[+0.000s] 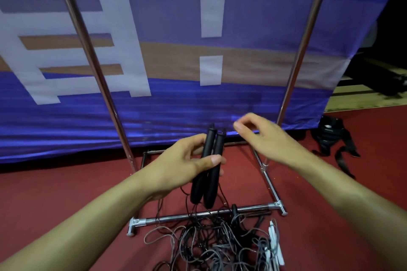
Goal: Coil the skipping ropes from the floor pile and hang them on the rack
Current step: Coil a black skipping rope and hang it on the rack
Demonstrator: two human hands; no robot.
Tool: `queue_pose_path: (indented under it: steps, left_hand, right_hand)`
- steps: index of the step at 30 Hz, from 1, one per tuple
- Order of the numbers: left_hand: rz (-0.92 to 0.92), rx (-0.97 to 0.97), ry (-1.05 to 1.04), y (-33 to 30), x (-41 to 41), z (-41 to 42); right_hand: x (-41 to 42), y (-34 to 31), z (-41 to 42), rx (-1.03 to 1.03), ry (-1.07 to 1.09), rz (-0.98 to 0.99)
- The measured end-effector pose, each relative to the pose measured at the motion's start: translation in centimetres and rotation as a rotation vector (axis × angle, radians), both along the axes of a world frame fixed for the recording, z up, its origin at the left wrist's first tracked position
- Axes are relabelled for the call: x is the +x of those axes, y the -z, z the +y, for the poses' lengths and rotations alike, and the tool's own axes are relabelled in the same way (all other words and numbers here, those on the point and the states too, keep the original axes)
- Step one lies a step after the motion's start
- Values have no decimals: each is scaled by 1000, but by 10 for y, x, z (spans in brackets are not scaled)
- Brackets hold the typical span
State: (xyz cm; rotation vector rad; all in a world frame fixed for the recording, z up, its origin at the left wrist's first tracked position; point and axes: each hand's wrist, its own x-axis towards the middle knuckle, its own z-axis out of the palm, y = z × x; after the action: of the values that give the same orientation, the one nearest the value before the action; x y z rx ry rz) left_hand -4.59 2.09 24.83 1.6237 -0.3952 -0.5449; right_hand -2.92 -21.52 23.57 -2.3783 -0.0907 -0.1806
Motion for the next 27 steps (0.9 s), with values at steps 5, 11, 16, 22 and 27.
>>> queue_pose_path:
  steps: [5,11,16,22,27]
  left_hand:
    - [-5,-83,-1,-4,3,-5]
    - [-47,-166,-226,-3,14,3]
    - [-54,-145,-296,4,14,1]
    - [-116,-142,-291,-2,6,-1]
    - [-250,273,-265,-6,19,15]
  right_hand:
    - [-5,23,36,742,-432,334]
    - [-24,16,51,523,-320,321]
    - [-39,19,72,87,-335,271]
    - [-37,21,70,197,-314,173]
    - [-35,7,55,78,-430,265]
